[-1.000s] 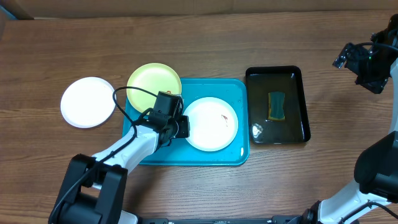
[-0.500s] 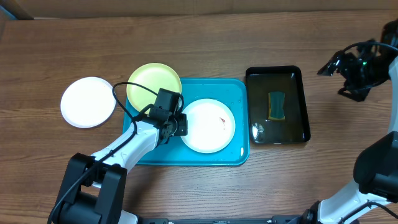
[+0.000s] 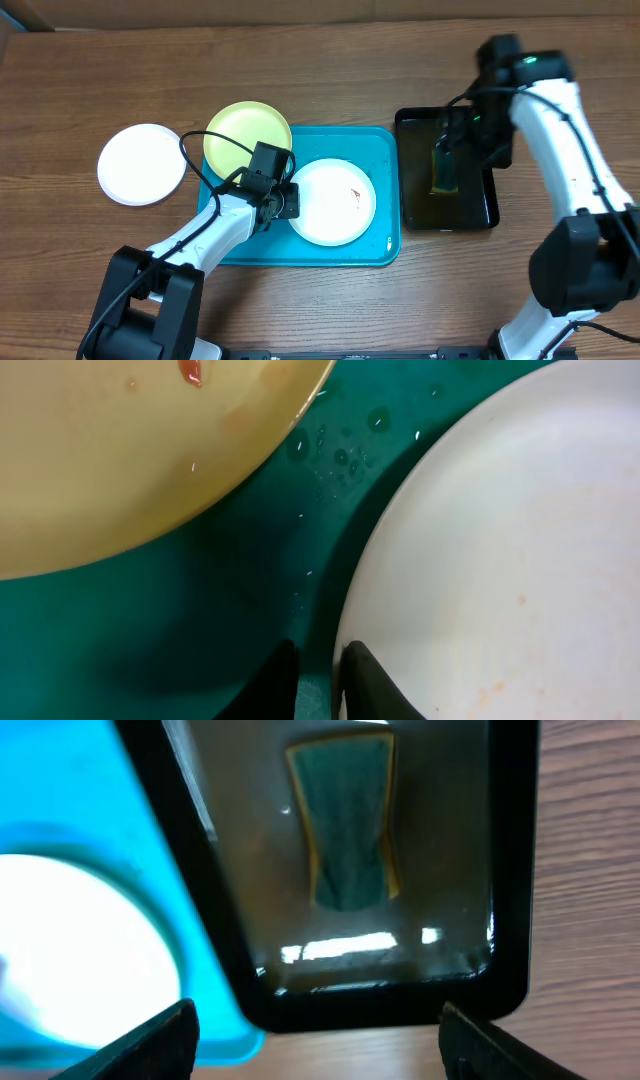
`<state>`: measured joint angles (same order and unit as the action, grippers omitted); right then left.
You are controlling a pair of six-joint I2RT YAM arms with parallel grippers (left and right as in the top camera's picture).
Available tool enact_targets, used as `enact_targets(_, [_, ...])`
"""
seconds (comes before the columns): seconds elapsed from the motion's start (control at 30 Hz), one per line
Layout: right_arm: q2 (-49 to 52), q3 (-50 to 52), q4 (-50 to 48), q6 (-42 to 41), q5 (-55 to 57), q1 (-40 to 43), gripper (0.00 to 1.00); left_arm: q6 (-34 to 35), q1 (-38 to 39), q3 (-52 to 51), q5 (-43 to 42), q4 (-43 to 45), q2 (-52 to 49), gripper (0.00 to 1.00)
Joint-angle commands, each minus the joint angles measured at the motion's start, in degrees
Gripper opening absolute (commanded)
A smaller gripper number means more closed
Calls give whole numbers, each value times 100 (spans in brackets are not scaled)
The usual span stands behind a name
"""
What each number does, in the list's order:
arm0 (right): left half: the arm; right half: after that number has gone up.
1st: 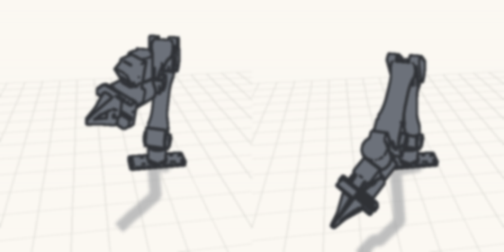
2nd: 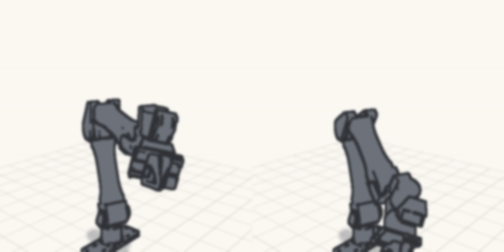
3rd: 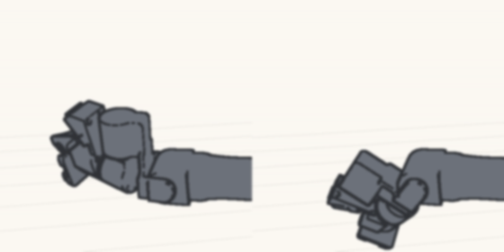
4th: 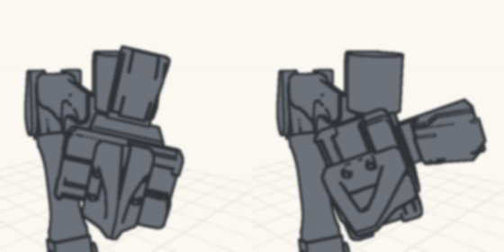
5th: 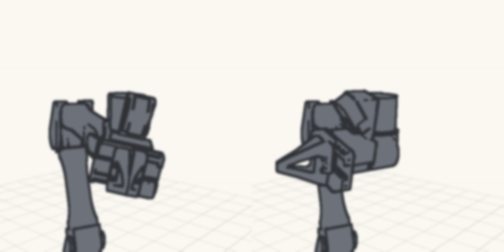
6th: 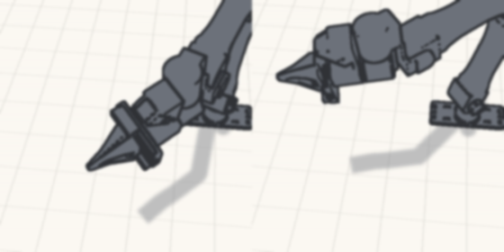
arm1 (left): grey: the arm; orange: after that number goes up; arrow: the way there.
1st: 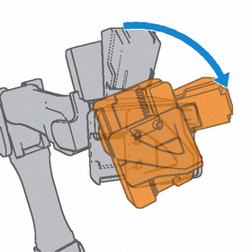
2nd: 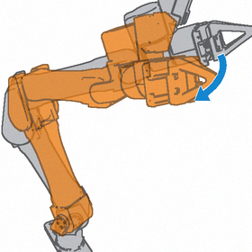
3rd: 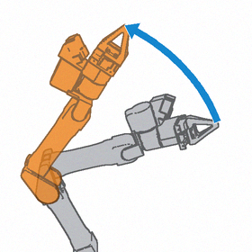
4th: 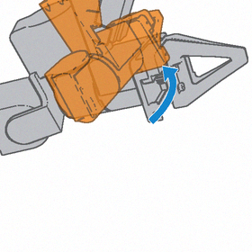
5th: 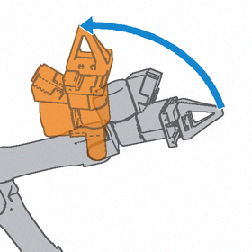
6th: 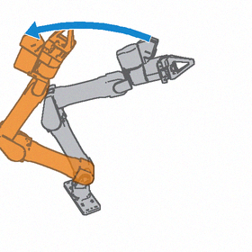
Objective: Clean dirty plates on tray and stack at the side
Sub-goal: 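Reach the right gripper into the black tray and grasp the sponge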
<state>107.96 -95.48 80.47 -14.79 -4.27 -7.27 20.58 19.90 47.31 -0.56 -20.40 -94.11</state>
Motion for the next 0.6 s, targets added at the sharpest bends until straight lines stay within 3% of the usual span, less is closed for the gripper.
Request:
enact_targets(0.0, [-57, 485, -487, -369, 831, -232, 79, -129, 37, 122, 98, -11, -70, 22])
enact_targets(0.13, [-57, 1016, -1191, -367, 1095, -264, 76, -129, 37, 122, 98, -13, -70, 28])
enact_targets(0.3, [-57, 1716, -2052, -348, 1285, -232, 75, -129, 37, 122, 96, -13, -70, 28])
enact_targets(0.43, [-57, 2133, -2586, -350, 1233, -238, 65, -129, 37, 125, 98, -9, -70, 28])
enact_targets(0.57, [-55, 2590, -3220, -348, 1019, -243, 70, -129, 37, 122, 98, -9, -70, 29])
